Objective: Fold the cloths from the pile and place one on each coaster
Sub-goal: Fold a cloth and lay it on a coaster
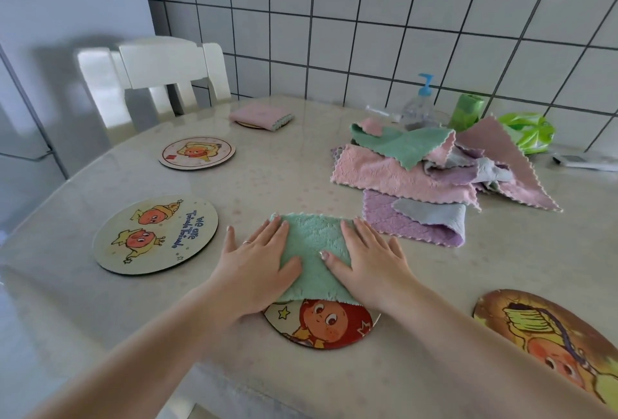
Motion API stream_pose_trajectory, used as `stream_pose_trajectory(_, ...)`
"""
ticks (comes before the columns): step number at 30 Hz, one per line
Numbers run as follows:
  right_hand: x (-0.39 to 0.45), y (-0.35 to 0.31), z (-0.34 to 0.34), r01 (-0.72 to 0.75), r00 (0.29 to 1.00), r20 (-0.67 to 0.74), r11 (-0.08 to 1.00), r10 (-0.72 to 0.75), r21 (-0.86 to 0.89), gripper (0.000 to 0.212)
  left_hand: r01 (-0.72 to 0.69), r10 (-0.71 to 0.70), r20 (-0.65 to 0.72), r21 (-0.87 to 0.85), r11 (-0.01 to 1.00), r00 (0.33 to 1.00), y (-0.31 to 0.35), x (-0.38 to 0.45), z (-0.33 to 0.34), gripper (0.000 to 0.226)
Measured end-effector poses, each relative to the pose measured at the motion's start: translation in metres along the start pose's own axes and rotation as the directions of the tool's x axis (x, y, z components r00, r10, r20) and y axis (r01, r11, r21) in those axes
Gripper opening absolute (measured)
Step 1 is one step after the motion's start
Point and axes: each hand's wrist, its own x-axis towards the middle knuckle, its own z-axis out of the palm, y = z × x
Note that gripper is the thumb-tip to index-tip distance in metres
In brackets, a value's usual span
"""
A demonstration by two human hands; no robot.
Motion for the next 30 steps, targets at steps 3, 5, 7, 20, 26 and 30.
stream_pose_trajectory(3, 0.000, 0.003, -0.004, 0.018, 1.000, 0.004, 1.000, -0.018, 0.006, 0.079, 0.007, -0.008, -0.016, -0.020, 1.000, 1.000, -0.001, 0.000, -0.003, 0.070)
stream_pose_trajectory(5, -0.003, 0.010, -0.009, 0.017, 0.998, -0.066, 0.999, -0.013, 0.052, 0.078, 0.018, -0.021, -0.063, -0.059, 0.998, 0.998, -0.008, -0.005, -0.004, 0.074)
stream_pose_trajectory(7, -0.010, 0.020, -0.017, 0.012, 0.986, -0.168, 0.992, 0.010, 0.128, 0.070, 0.020, -0.031, -0.089, -0.127, 0.992, 0.996, -0.015, -0.011, -0.007, 0.074)
stream_pose_trajectory(20, -0.016, -0.005, -0.019, 0.161, 0.939, -0.345, 0.890, -0.005, 0.427, 0.042, -0.164, -0.001, -0.257, -0.622, 0.766, 0.966, -0.014, -0.007, -0.010, 0.050)
stream_pose_trajectory(26, 0.014, -0.019, -0.023, -0.028, 0.993, -0.102, 0.937, 0.067, 0.347, 0.059, -0.109, -0.031, -0.161, -0.785, 0.611, 0.986, -0.023, 0.010, -0.018, 0.057)
stream_pose_trajectory(30, 0.018, -0.009, -0.024, -0.102, 0.989, -0.082, 0.967, 0.124, 0.235, 0.068, -0.090, 0.013, -0.106, -0.761, 0.642, 0.994, -0.027, 0.015, -0.018, 0.057)
